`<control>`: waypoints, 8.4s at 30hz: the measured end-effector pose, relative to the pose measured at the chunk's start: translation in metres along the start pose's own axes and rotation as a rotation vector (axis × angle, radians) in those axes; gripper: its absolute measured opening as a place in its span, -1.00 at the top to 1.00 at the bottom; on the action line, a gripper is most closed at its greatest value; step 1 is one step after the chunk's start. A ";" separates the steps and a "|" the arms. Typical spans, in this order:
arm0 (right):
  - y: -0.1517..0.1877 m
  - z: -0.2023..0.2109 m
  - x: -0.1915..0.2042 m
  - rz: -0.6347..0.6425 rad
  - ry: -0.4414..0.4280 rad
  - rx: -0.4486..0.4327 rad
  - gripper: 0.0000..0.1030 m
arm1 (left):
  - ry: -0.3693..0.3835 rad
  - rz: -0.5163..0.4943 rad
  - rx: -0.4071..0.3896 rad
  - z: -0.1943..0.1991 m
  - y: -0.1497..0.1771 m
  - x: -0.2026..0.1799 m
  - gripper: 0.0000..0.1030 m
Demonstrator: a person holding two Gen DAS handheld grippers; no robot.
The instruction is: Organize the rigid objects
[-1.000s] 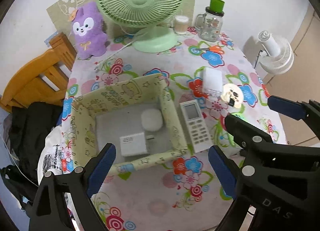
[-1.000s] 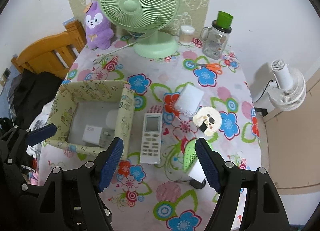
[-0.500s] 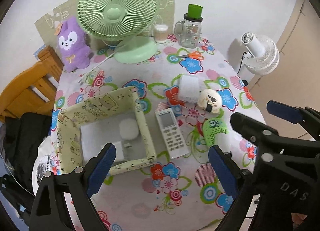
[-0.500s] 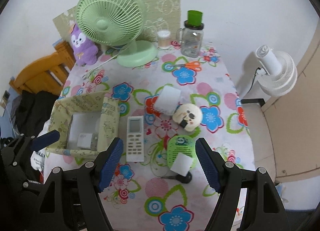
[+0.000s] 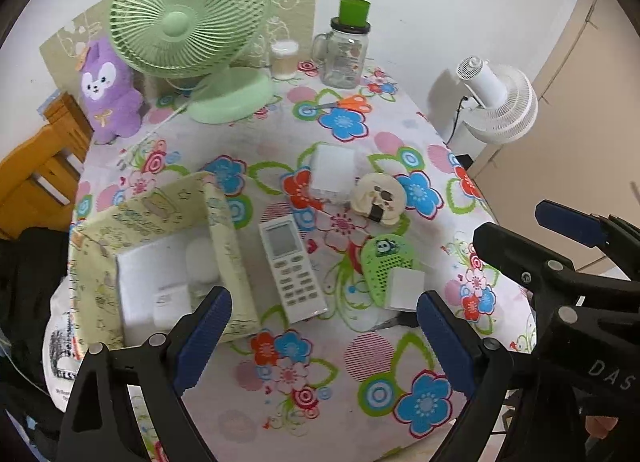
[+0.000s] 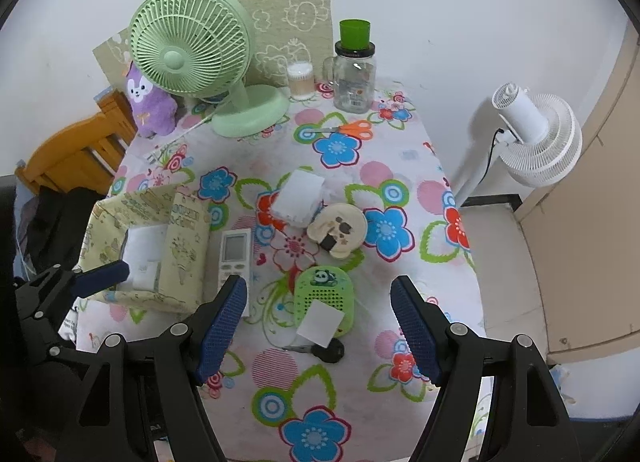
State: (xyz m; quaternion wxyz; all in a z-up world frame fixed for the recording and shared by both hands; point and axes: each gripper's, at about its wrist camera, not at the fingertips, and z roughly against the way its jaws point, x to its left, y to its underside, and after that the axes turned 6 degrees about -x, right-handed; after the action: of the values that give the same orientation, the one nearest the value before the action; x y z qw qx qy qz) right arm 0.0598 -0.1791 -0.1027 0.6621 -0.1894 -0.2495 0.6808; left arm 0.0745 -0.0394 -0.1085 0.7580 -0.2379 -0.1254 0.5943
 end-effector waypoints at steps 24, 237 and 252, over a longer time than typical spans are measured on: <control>0.029 -0.069 -0.051 0.042 -0.060 0.119 -0.50 | -0.016 -0.010 0.128 -0.083 0.025 -0.045 -0.85; -0.041 -0.086 0.197 0.187 -0.090 0.014 0.23 | -0.120 0.055 -0.042 -0.002 0.001 0.176 0.21; -0.049 -0.140 0.209 0.196 -0.096 0.101 0.22 | -0.112 0.069 0.075 -0.057 0.003 0.193 0.16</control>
State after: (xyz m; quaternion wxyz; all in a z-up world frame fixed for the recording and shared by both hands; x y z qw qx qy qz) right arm 0.1714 0.0419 -0.1712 0.5884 -0.1463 -0.2266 0.7623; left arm 0.1499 0.1342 -0.1767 0.7374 -0.1799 -0.1368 0.6365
